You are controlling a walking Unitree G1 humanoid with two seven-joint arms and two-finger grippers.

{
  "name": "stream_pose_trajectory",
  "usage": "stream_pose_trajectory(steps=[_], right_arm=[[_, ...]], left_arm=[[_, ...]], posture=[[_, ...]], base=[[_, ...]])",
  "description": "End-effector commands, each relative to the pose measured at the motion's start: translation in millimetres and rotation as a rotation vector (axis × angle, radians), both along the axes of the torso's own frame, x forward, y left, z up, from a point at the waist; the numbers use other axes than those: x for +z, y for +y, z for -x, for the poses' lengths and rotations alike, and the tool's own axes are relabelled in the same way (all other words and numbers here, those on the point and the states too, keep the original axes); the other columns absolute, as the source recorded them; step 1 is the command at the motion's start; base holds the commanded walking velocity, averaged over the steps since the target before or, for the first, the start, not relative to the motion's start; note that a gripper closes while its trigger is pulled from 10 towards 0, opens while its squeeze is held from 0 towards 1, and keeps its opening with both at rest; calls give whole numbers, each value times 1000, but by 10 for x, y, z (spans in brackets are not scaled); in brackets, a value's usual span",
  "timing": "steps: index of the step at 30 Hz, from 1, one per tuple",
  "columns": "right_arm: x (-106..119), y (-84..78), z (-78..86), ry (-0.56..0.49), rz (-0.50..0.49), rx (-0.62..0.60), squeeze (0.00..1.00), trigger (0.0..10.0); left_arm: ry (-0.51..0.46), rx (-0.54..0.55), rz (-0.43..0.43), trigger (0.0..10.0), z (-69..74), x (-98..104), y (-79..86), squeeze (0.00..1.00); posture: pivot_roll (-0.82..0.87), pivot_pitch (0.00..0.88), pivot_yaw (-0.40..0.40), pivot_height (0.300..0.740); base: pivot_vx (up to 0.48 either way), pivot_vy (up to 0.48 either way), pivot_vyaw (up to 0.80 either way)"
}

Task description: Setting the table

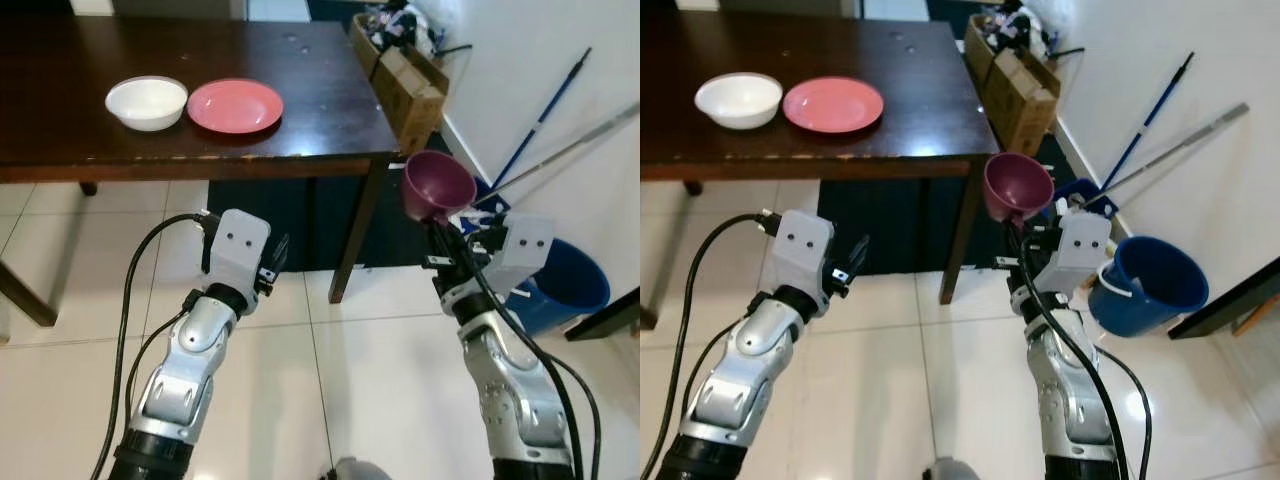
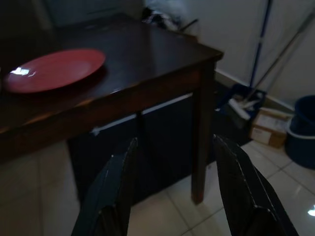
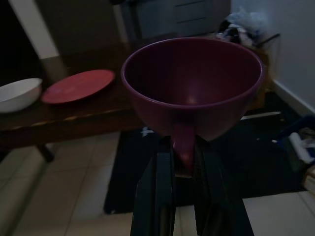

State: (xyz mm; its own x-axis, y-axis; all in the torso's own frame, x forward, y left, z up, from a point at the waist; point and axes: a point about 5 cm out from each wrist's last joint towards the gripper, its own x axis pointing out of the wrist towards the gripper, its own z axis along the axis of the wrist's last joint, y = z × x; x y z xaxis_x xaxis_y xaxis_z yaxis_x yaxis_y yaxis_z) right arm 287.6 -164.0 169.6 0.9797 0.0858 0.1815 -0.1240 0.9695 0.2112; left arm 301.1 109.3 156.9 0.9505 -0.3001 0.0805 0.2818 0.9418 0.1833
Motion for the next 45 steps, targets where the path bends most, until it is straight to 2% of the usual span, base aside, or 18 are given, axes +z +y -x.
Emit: stream_pose_trajectory(steps=[1, 21, 25, 30, 39, 45], right_arm=[[-3, -73, 5, 3, 10, -27, 0, 10000], [3, -92, -4, -1, 16, -44, 0, 10000], [-5, -126, -20, 3, 96, -52, 0, 10000], [-28, -155, -49, 19, 169, -33, 0, 10000], [-20, -244, -66, 23, 171, -50, 0, 10000], [-52, -264, -90, 29, 176, -5, 0, 10000]], left_arm=[[7, -18, -1, 10000, 13, -21, -48, 0], [1, -22, 2, 10000, -2, -7, -64, 0], [-16, -77, 24, 10000, 19, 28, -117, 0], [-39, -103, 8, 10000, 16, 55, -167, 0], [-46, -110, 19, 10000, -4, 79, -226, 0], [-57, -138, 4, 10000, 11, 81, -260, 0]], posture=[[-187, 30, 12, 740], [-189, 27, 16, 740], [-190, 25, 16, 740], [-191, 23, 16, 740], [-194, 21, 15, 740], [-192, 18, 18, 740]], base=[[439, 0, 0], [435, 0, 0], [433, 0, 0], [434, 0, 0], [433, 0, 0], [433, 0, 0]])
